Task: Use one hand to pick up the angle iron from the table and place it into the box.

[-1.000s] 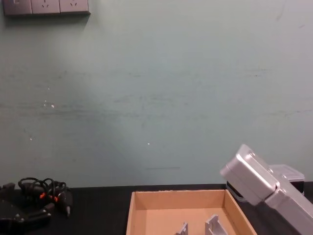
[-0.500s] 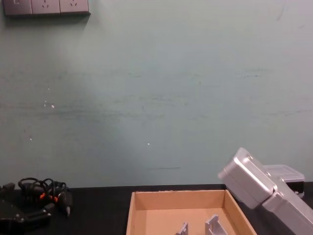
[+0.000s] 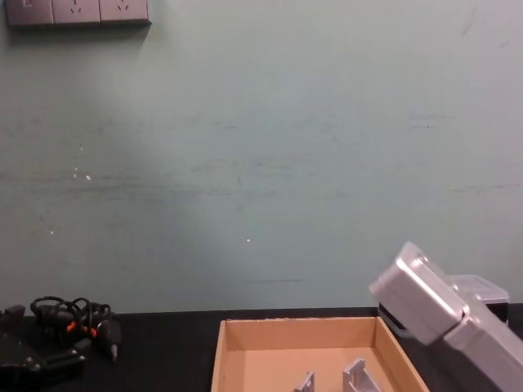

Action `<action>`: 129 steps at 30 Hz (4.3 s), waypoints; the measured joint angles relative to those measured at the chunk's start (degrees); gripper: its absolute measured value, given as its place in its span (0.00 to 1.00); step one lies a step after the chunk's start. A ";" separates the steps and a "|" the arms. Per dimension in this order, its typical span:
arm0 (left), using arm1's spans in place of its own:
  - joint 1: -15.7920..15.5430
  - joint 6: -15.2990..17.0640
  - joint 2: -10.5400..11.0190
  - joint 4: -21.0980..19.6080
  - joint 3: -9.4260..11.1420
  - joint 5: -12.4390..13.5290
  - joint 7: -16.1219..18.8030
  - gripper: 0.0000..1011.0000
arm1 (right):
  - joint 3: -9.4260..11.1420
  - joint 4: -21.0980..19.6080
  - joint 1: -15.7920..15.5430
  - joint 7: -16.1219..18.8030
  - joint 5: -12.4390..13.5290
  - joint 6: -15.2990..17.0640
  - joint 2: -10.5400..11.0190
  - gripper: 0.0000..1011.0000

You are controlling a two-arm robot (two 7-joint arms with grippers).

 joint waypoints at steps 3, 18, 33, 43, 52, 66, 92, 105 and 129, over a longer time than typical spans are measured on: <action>0.00 0.00 0.00 0.00 0.00 0.00 0.00 0.99 | 0.70 -1.12 -0.55 -0.48 0.41 0.00 0.42 0.46; 0.00 0.00 0.00 0.00 0.00 0.00 0.00 0.99 | 8.55 -8.29 -2.33 -6.92 2.68 1.18 2.80 0.46; 0.00 0.00 0.00 0.00 0.00 0.00 0.00 0.99 | 10.81 2.27 6.97 -10.44 0.00 4.92 -2.75 0.46; 0.00 0.00 0.00 0.00 0.00 0.00 0.00 0.99 | 8.10 13.36 14.04 -8.67 -2.39 5.26 -8.05 0.46; 0.00 0.00 0.00 0.00 0.00 0.00 0.00 0.99 | 6.77 22.21 18.73 -7.90 -4.16 3.71 -12.28 0.46; 0.00 0.00 0.00 0.00 0.00 0.00 0.00 0.99 | 6.37 31.77 22.79 -7.80 -6.68 2.07 -16.17 0.46; 0.00 0.00 0.00 0.00 0.00 0.00 0.00 0.99 | 6.85 35.87 23.72 -6.22 -9.10 0.55 -17.89 0.75; 0.00 0.00 0.00 0.00 0.00 0.00 0.00 0.99 | 9.10 28.13 18.97 -8.40 -8.89 -1.23 -15.83 0.99; 0.00 0.00 0.00 0.00 0.00 0.00 0.00 0.99 | 17.87 3.88 1.30 -16.86 -10.67 -8.31 -7.27 0.99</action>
